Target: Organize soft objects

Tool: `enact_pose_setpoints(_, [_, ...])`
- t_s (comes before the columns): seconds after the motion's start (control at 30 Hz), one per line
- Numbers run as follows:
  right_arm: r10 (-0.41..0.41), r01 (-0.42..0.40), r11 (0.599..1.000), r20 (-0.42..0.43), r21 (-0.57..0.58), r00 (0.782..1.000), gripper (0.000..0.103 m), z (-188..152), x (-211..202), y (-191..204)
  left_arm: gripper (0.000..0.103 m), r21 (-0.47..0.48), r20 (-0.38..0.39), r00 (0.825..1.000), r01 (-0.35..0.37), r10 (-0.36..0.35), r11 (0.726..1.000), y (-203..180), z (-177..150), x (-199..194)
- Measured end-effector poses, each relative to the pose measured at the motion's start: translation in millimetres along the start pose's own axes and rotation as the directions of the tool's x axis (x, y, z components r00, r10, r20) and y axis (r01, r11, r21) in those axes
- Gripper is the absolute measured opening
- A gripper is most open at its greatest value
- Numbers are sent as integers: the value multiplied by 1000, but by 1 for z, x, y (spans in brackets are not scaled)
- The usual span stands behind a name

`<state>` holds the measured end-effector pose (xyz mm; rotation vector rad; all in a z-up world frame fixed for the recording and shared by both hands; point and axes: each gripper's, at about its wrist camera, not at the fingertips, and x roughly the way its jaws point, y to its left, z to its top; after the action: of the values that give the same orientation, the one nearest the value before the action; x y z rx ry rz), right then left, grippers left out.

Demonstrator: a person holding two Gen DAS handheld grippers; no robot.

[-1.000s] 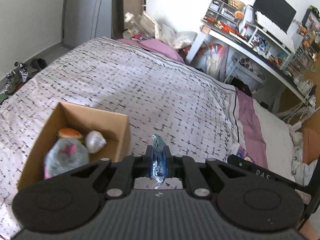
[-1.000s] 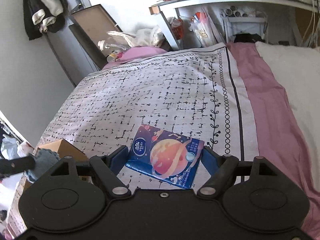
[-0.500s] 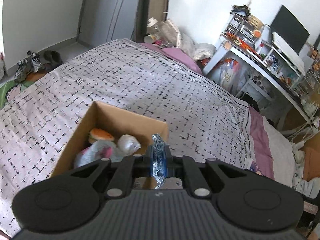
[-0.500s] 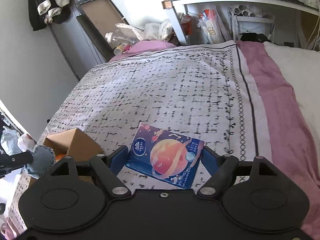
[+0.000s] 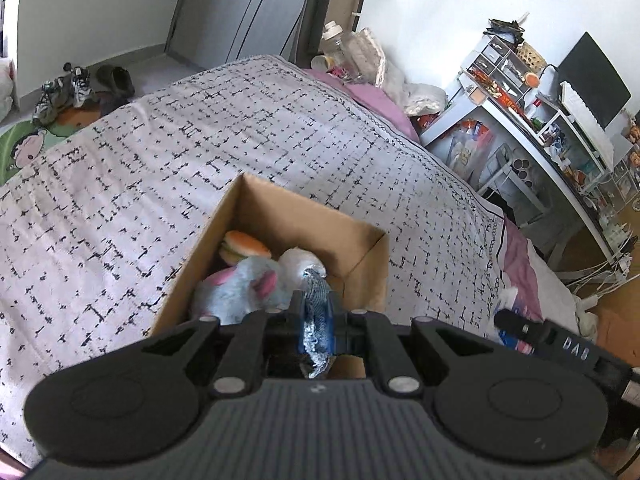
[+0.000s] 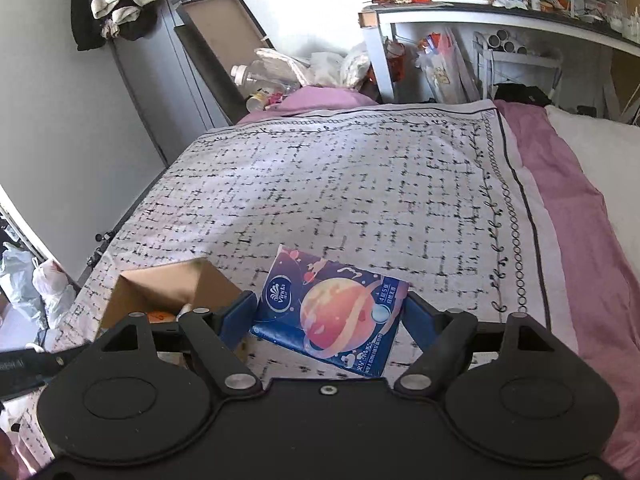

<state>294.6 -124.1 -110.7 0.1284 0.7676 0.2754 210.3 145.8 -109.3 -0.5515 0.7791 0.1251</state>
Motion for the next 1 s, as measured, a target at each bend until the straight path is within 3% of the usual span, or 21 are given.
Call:
enact_pose_setpoints(0.3, [20, -19, 999, 1, -47, 1000, 77, 2, 1, 52, 13, -27, -43, 999, 29, -30, 999, 24, -4, -3])
enact_pose_setpoints(0.8, [36, -36, 990, -4, -135, 999, 77, 5, 13, 121, 17, -98, -28, 999, 40, -43, 994, 63, 8, -18])
enact_pose_setpoints(1.0, [-28, 26, 991, -15, -134, 999, 88, 7, 22, 128, 17, -109, -25, 998, 52, -55, 993, 73, 9, -20])
